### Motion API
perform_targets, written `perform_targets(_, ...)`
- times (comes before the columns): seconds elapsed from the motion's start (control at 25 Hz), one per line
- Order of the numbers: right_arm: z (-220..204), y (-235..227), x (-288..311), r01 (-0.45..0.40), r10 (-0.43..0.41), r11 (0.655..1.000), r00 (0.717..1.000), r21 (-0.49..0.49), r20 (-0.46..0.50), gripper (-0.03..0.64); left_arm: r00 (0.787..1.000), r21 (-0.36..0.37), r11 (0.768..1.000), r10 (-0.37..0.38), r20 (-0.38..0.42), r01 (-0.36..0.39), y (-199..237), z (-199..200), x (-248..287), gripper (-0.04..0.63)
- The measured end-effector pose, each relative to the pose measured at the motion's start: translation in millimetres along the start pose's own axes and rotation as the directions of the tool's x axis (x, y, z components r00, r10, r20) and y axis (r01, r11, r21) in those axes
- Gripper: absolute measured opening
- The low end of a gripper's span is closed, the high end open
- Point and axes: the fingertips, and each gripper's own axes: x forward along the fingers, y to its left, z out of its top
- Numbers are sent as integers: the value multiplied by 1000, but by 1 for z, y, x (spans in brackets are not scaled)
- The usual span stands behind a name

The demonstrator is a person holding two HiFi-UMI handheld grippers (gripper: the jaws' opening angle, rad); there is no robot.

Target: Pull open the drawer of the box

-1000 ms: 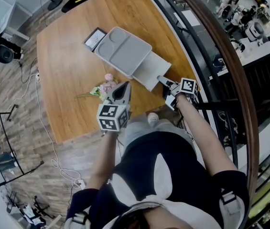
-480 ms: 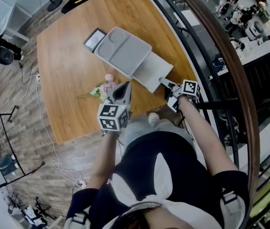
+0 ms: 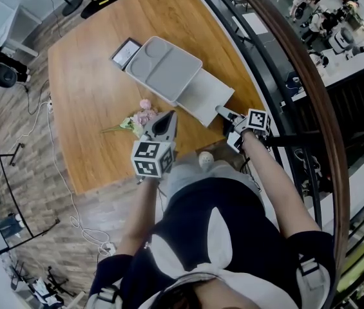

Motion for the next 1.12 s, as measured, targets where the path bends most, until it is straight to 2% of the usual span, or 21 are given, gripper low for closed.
perform_targets(0.6,1,-7,0,10,-10,1000,1000,-18,-10,178,1000,-1,1000,-1,-5,1,-4,-2,4,17)
perform_targets(0.88,-4,7,-4,39,-47,990,998,-136,-53,256,1000,5,1000,-2,-27,3,-8,-5,3,17)
perform_targets(1.12,-3,19,-14,102,-120,940,992,-324,-36,272,1000,2,1000,4,-7,-4,-3,-3,6,17)
